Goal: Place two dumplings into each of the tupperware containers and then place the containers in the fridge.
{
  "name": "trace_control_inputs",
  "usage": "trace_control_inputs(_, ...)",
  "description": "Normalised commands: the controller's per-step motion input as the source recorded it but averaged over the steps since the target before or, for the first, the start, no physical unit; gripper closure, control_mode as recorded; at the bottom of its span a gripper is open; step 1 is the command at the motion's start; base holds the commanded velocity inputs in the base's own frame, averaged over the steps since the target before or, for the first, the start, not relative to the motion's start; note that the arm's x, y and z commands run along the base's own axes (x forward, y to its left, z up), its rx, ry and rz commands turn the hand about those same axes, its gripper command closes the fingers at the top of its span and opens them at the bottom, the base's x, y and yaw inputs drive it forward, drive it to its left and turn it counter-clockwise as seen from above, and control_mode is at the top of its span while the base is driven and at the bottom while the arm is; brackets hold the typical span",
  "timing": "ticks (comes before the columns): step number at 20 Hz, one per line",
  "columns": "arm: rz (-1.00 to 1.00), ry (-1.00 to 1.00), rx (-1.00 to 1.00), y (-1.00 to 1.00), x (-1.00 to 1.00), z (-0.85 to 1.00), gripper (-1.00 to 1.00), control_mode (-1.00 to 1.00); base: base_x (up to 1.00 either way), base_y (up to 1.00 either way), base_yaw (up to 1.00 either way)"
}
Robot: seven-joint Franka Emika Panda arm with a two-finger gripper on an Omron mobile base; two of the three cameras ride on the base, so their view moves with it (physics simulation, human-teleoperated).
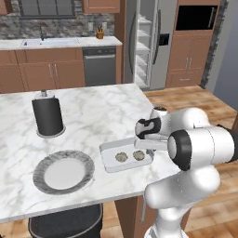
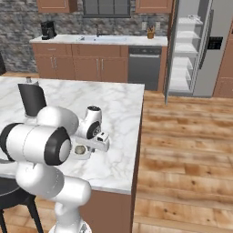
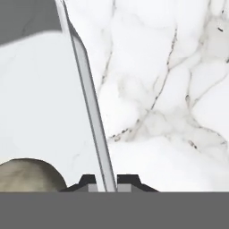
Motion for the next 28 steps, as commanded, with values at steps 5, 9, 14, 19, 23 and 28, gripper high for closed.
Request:
trace_control_inputs(5,0.0,0.02,0.02,0.0,-0.47,0.91,1.0,-1.0,0.0,0.0,0.0)
trace_control_inputs(9,-0.02,0.16,0.09,-0.01,-0.87,1.0,1.0,-1.0,0.0,0.0,0.0)
trace_control_inputs(14,-0.22,0.24,0.13,0.0,-0.9,0.89,1.0,-1.0,0.0,0.0,0.0)
trace_control_inputs(19,-0.58,0.23,0.04,0.13,-0.66,0.39,1.0,-1.0,0.0,0.0,0.0)
trace_control_inputs(23,-0.7,0.06,-0.04,0.53,-0.16,0.42,1.0,-1.0,0.0,0.0,0.0)
trace_control_inputs(28,-0.61,0.0,-0.25,0.8,-0.01,0.04,1.0,-1.0,0.0,0.0,0.0)
